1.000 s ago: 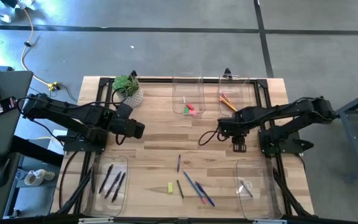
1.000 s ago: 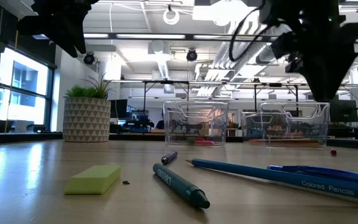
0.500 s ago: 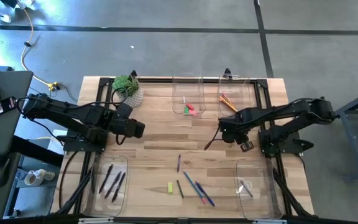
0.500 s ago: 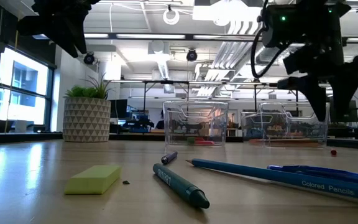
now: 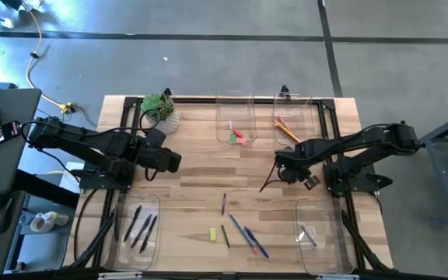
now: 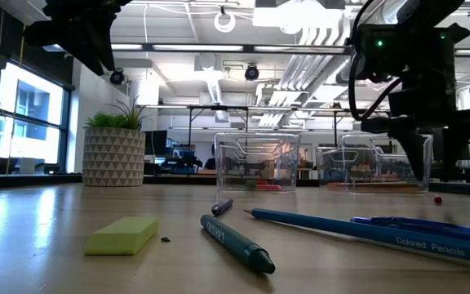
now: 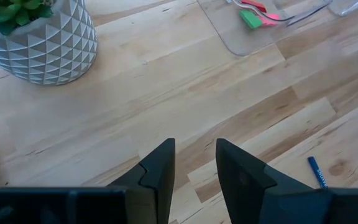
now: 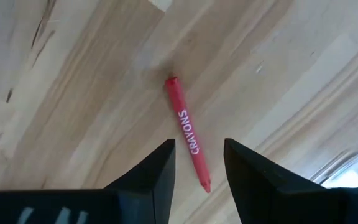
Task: Sort crayons/erasers/pens/pencils in bins
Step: Put the red crayon into the bottom right transparent bin
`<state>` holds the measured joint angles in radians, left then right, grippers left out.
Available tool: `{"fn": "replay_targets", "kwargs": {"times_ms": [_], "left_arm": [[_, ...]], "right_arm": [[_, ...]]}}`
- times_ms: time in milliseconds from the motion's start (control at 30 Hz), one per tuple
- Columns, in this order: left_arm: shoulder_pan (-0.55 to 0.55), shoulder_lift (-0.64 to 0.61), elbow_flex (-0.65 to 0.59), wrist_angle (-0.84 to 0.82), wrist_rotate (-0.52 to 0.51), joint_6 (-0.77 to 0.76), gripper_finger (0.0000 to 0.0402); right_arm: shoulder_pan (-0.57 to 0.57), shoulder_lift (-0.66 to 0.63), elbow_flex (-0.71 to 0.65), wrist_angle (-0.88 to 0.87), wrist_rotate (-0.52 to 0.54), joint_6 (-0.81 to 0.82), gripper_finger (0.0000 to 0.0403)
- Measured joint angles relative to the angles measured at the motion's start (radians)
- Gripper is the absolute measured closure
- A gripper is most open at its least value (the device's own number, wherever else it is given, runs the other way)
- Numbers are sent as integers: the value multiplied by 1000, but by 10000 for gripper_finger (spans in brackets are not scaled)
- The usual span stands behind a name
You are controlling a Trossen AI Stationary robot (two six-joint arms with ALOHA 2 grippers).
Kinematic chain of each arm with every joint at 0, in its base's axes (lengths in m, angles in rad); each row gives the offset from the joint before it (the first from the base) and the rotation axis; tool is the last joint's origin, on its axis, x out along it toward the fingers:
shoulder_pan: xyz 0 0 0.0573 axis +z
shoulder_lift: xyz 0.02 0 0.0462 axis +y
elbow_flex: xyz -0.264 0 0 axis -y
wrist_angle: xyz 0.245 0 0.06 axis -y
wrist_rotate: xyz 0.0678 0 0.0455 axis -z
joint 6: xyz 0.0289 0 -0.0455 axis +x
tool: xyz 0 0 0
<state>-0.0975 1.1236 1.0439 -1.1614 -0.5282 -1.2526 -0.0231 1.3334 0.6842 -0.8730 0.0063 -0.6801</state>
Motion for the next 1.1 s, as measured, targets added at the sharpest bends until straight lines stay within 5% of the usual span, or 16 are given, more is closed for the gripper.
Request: {"fn": "replay_targets", "kwargs": {"times_ms": [500, 833, 1100], "left_arm": [[0, 0, 0, 0, 0, 0, 298], [0, 0, 0, 0, 0, 0, 298], [0, 0, 0, 0, -4, 0, 298]], "right_arm": [[8, 8, -65, 74, -60, -112, 274], [12, 8, -111, 138, 16, -114, 275], [12, 8, -111, 139, 7, -106, 334]]}}
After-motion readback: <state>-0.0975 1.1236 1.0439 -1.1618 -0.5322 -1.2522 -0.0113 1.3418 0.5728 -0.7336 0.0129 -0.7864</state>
